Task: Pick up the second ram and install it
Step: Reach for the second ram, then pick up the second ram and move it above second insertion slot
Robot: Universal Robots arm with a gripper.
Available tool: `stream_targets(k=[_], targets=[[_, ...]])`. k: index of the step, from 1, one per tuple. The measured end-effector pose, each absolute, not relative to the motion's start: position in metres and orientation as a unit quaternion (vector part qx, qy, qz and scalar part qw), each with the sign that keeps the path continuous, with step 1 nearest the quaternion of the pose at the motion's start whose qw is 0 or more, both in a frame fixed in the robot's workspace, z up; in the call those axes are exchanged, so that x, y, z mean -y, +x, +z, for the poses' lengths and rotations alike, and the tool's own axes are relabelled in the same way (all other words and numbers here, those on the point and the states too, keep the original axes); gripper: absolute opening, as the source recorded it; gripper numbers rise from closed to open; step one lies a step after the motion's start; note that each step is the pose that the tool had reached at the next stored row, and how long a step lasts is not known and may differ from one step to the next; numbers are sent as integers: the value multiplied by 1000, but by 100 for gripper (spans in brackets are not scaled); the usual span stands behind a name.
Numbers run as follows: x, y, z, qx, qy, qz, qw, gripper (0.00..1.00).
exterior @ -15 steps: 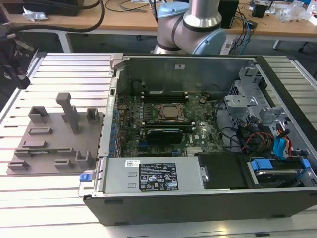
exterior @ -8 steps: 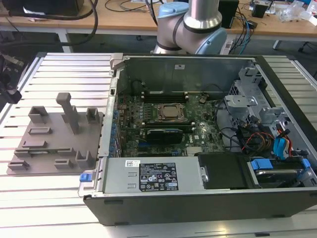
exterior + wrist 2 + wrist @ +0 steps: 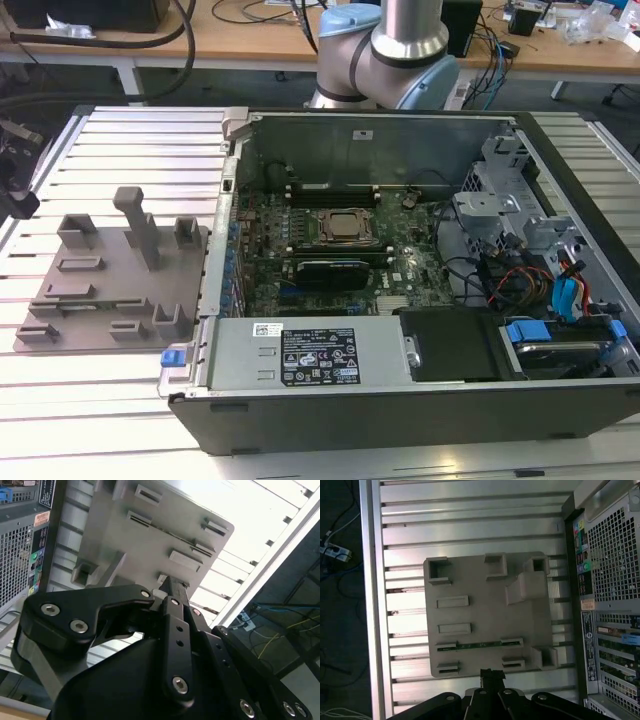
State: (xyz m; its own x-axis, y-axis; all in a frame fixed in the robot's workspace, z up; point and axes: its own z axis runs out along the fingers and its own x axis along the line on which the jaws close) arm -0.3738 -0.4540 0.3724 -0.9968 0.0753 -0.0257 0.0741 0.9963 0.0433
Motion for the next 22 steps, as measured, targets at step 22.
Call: stream_targets(k=[22], targets=[[454, -374, 372, -988, -155, 23, 9, 10]])
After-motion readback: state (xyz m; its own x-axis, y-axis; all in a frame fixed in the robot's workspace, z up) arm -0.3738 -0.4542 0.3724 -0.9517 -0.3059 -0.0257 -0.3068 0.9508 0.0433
